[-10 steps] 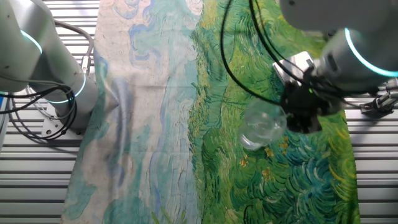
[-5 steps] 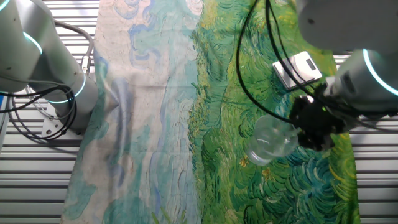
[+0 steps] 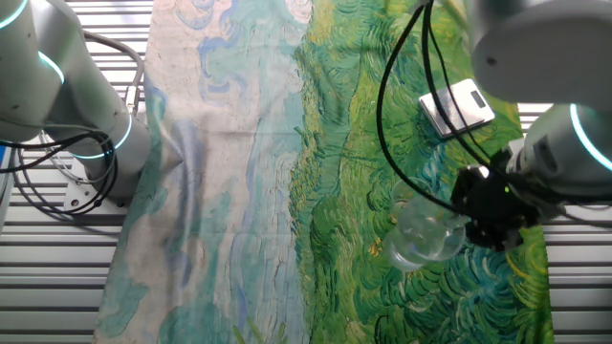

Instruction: Pour the water from one cup into another empty cup

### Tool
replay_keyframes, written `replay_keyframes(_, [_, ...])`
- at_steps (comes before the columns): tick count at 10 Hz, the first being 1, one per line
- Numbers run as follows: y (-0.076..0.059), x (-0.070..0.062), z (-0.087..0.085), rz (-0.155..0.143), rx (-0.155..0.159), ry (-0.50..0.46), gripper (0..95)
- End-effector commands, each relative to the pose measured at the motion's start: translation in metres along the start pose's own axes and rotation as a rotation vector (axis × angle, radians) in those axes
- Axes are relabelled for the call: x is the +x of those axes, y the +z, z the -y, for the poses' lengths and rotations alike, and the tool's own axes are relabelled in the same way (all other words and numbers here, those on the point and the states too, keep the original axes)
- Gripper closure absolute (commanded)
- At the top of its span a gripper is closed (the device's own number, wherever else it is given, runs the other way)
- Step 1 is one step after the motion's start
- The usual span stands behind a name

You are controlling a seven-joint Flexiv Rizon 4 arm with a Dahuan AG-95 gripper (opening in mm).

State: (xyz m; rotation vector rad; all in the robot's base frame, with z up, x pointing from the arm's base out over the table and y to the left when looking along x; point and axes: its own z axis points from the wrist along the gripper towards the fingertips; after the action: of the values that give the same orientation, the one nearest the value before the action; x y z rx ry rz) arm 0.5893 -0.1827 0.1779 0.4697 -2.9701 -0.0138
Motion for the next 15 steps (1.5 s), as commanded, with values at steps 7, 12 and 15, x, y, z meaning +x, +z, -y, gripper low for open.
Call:
replay_keyframes(7, [0.013, -0.008, 0.020, 0.003, 0.070, 0.031, 95.0])
replay_keyframes(12, [0.025, -0.015, 0.024, 0.003, 0.107, 0.049, 95.0])
replay_keyframes(15, [0.032, -0.018, 0.024, -0.006, 0.145, 0.043, 95.0])
